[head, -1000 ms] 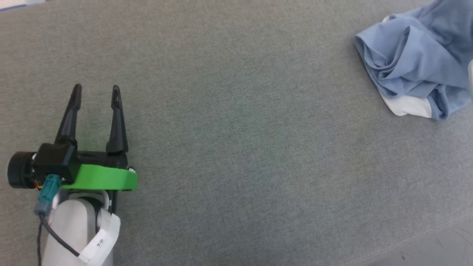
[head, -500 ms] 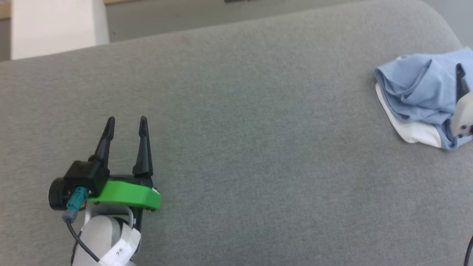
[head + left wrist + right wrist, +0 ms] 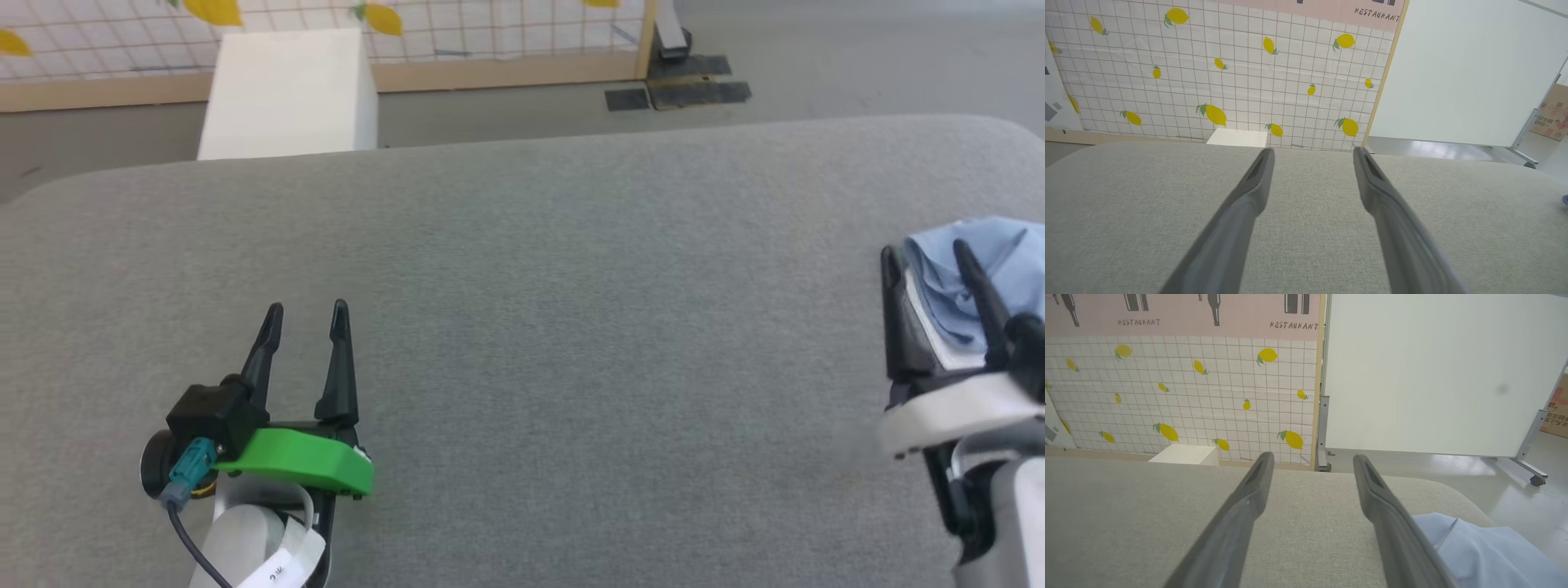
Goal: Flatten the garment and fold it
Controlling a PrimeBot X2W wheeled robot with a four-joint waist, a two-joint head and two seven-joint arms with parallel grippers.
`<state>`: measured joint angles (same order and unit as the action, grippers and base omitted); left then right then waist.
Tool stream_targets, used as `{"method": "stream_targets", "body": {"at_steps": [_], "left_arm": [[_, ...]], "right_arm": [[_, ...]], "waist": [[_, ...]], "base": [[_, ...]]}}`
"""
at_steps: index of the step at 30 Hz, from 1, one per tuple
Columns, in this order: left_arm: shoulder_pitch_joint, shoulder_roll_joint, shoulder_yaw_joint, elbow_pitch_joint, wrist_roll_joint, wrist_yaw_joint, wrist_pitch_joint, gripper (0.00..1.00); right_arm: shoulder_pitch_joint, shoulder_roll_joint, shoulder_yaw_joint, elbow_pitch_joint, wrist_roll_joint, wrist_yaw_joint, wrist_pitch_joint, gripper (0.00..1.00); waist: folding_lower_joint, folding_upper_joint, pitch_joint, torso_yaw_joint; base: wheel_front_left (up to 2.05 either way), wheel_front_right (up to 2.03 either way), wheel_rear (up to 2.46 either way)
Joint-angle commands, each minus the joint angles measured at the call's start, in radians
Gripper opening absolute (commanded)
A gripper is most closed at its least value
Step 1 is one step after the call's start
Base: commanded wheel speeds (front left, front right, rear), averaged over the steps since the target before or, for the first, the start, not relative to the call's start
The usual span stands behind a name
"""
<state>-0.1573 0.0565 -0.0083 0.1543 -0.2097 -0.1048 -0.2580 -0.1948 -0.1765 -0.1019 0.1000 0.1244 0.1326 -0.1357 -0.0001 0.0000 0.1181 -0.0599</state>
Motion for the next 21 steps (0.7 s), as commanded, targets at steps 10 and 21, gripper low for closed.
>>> {"method": "stream_targets", "body": {"at_steps": [10,21], "left_arm": [[0.032,-0.006,-0.022,0.035,-0.013,0.005,-0.004,1.0],[0.062,-0.006,-0.055,0.028,-0.037,0.025,-0.004,1.0]], "right_arm": [[0.149,0.081,0.002,-0.079,-0.033,-0.002,-0.09,1.0],[0.234,0.122,-0.016,-0.113,-0.045,-0.002,-0.093,1.0]], "waist": [[0.0001,0.0,-0.064,0.075],[0.0001,0.0,-0.074,0.087]], "base": [[0.0,0.0,0.0],[0.0,0.0,0.0]]}}
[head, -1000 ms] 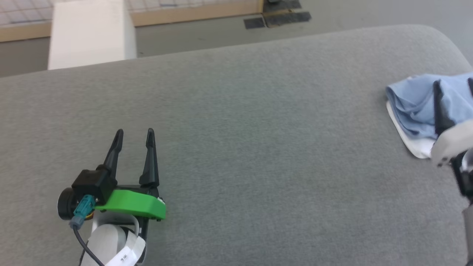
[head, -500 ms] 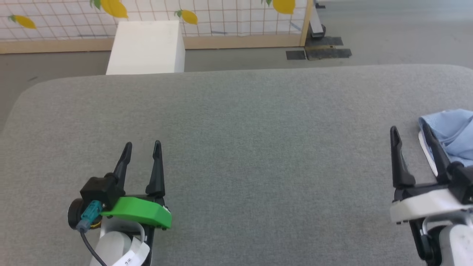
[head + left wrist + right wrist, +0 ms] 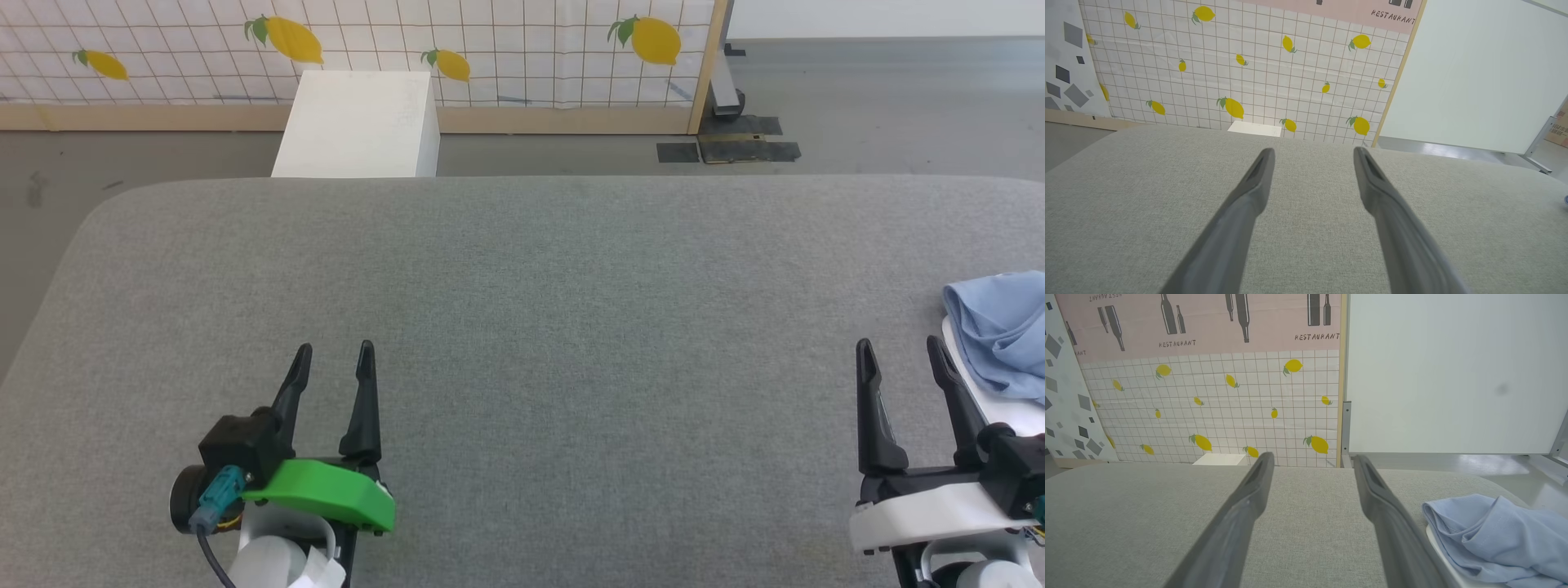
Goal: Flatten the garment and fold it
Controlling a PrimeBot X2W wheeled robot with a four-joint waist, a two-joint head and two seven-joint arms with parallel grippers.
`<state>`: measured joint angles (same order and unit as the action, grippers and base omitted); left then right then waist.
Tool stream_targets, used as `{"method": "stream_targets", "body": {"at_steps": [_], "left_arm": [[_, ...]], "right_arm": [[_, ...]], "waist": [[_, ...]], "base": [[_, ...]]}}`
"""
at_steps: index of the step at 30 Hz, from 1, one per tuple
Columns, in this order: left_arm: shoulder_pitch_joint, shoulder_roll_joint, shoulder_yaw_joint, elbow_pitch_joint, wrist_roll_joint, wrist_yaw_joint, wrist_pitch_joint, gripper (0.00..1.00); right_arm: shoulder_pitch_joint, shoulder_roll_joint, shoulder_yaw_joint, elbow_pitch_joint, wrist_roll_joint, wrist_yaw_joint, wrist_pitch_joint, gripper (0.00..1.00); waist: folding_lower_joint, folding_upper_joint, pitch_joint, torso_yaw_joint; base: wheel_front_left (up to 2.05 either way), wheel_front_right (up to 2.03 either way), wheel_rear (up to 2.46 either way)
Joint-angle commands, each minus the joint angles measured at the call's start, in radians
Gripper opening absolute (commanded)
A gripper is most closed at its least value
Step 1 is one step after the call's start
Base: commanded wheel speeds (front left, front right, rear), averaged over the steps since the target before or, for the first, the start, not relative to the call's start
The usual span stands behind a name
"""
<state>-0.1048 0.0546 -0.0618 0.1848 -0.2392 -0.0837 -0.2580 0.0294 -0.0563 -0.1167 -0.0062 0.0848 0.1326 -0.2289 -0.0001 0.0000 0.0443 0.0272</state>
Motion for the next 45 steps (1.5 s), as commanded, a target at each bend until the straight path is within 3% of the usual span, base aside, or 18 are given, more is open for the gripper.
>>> {"method": "stream_targets", "body": {"at_steps": [1,7,8,45], "left_arm": [[0.011,-0.004,-0.003,-0.003,-0.009,0.006,-0.004,1.0],[0.015,-0.004,-0.012,-0.003,-0.013,0.014,-0.004,1.0],[0.004,0.0,-0.012,-0.001,0.0,0.007,0.0,0.0],[0.022,-0.001,0.0,-0.034,0.043,0.021,0.048,0.0]], "right_arm": [[0.014,0.003,-0.001,-0.008,-0.006,-0.002,0.003,1.0],[0.023,0.005,0.005,-0.011,0.003,-0.002,0.005,1.0],[0.013,0.003,0.004,-0.005,0.003,0.0,0.004,0.0],[0.005,0.003,0.024,-0.003,-0.013,0.0,0.045,0.0]], "waist": [[0.0001,0.0,0.0,0.0],[0.0001,0.0,-0.005,0.0],[0.0001,0.0,-0.005,0.0],[0.0001,0.0,-0.013,-0.005]], "base": [[0.0,0.0,0.0],[0.0,0.0,0.0],[0.0,0.0,0.0],[0.0,0.0,0.0]]}}
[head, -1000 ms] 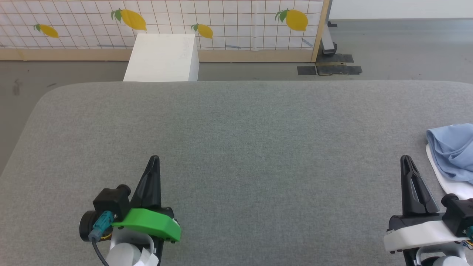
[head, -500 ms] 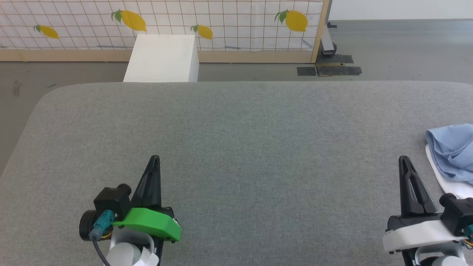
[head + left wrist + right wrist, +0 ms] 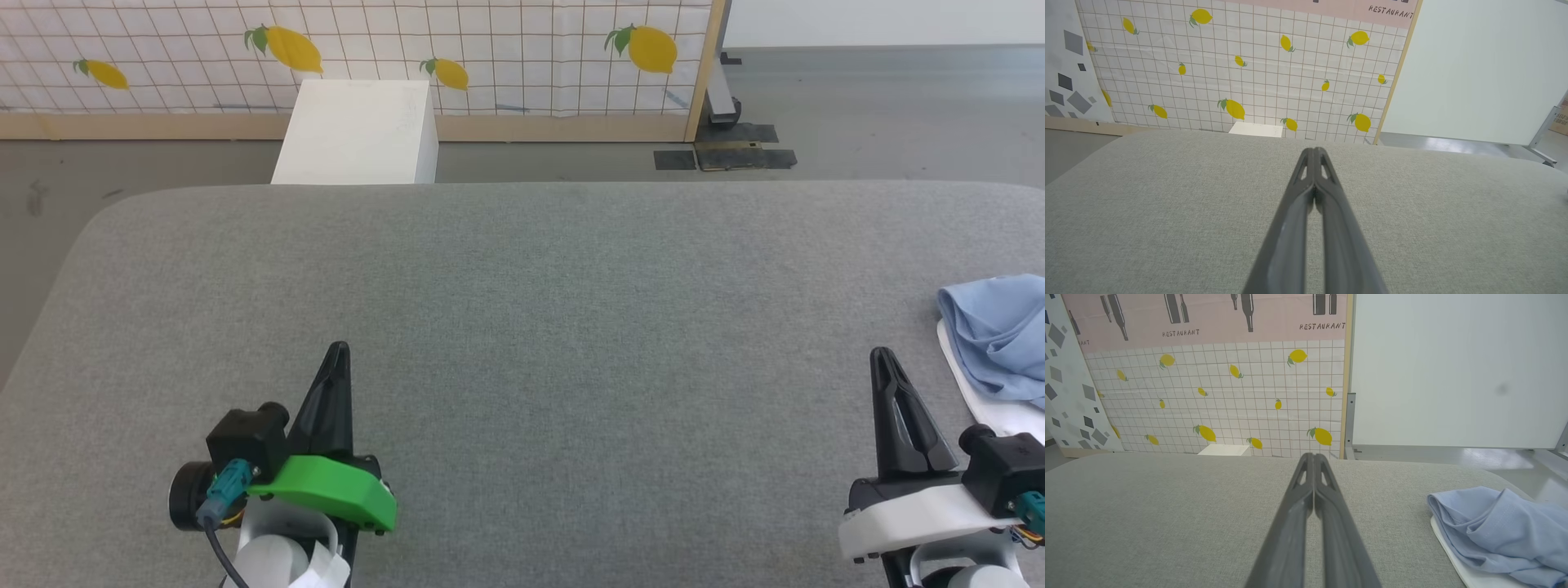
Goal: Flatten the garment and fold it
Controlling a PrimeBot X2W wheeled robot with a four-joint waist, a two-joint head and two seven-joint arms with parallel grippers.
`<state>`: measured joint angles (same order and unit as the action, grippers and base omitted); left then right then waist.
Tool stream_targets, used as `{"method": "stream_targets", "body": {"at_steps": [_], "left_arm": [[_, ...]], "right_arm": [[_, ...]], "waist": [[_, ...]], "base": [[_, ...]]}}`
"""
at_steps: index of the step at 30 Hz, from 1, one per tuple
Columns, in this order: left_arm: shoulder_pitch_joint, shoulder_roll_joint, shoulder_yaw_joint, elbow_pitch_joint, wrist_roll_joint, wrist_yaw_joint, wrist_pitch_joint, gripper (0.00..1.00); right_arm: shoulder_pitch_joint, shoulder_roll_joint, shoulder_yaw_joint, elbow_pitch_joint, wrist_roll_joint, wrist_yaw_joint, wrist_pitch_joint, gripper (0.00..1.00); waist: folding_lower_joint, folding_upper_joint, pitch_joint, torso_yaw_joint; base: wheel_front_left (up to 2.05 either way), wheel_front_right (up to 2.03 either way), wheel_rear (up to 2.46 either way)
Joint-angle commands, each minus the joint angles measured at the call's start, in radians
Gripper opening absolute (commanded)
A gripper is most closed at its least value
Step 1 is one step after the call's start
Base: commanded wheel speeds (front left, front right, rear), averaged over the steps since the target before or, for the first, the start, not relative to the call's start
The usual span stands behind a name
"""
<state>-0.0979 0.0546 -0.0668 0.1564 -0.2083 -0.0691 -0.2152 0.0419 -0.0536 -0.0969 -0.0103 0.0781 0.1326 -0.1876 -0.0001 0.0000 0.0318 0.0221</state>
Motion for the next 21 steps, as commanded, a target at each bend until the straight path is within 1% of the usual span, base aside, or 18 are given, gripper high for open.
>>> {"method": "stream_targets", "body": {"at_steps": [1,21], "left_arm": [[0.015,-0.001,0.005,-0.007,0.014,0.007,0.007,0.0],[0.032,-0.001,0.017,-0.036,0.052,0.019,0.048,0.0]], "right_arm": [[-0.008,0.0,0.005,0.001,-0.007,0.0,0.005,0.0],[-0.014,0.001,0.023,0.003,-0.021,-0.001,0.041,0.0]], "waist": [[0.0001,0.0,0.0,0.0],[0.0001,0.0,-0.007,-0.005]], "base": [[0.0,0.0,0.0],[0.0,0.0,0.0]]}}
